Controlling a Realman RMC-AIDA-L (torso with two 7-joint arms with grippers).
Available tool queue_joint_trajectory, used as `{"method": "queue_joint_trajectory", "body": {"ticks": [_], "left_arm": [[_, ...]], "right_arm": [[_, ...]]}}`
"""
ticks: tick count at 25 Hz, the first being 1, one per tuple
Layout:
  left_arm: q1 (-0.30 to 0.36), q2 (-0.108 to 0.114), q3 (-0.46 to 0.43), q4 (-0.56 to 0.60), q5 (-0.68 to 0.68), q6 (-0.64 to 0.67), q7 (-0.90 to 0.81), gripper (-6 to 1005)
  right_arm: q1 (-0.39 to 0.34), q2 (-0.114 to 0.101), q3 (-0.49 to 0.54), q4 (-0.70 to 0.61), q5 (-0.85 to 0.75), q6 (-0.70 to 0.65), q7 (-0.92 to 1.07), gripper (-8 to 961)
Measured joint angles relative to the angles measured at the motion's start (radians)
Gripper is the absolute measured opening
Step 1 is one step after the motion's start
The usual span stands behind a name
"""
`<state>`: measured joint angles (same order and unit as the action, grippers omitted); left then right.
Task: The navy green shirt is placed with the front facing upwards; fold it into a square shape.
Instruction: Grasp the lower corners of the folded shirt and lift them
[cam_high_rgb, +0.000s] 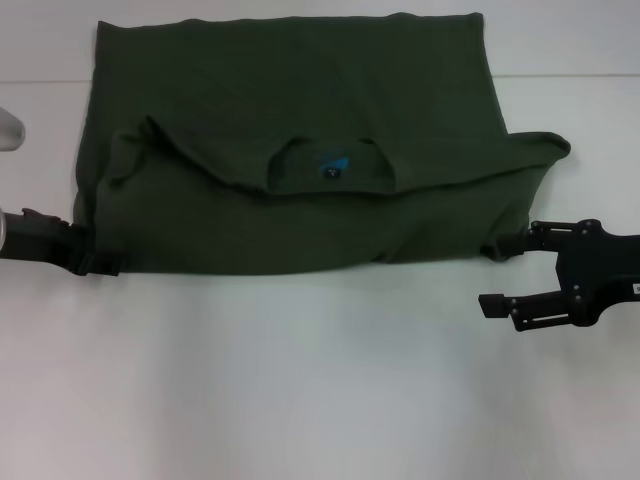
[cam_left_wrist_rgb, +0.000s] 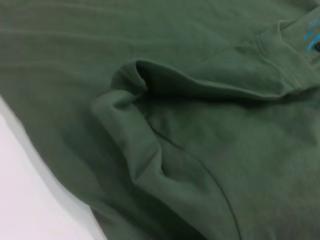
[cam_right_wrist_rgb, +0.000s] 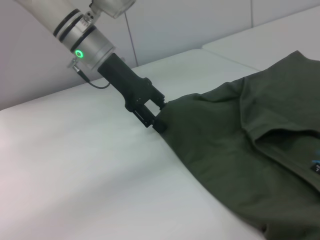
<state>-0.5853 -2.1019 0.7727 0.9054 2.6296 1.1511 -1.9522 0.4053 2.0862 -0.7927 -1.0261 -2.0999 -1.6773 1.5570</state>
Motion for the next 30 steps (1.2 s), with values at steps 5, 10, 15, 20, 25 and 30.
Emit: {"method": "queue_joint_trajectory", "body": {"ticks": [5,10,15,20,25,30], "left_arm": [[0.005,-0.005,0.001,0.018,0.003,0.002,-0.004,842],[0.004,-0.009,0.021,0.014,0.000,0.005,0.013,683],[0.005,-0.009,0.026,0.017,-0.009,0.006,0.029,364],[0.002,-0.010,0.021,0.019,-0.019,0.013,0.046,150],[-0.005,-0.006,0.019,0.019,-0.022,0.033,0.044,33],[-0.010,-0.009,0.023,0.023,-0.022,0.056,0.043,33]], "right_arm": [[0.000,0.000,0.001,0.000,0.002,0.004,0.000,925],[0.002,0.000,0.001,0.000,0.003,0.007,0.000,926],[0.002,0.000,0.002,0.002,0.004,0.015,0.000,926],[0.003,0.000,0.007,0.011,0.005,0.023,0.000,925],[0.003,0.000,0.029,0.009,0.003,0.036,0.018,925],[0.003,-0.004,0.037,-0.064,-0.062,0.094,0.157,926]]}}
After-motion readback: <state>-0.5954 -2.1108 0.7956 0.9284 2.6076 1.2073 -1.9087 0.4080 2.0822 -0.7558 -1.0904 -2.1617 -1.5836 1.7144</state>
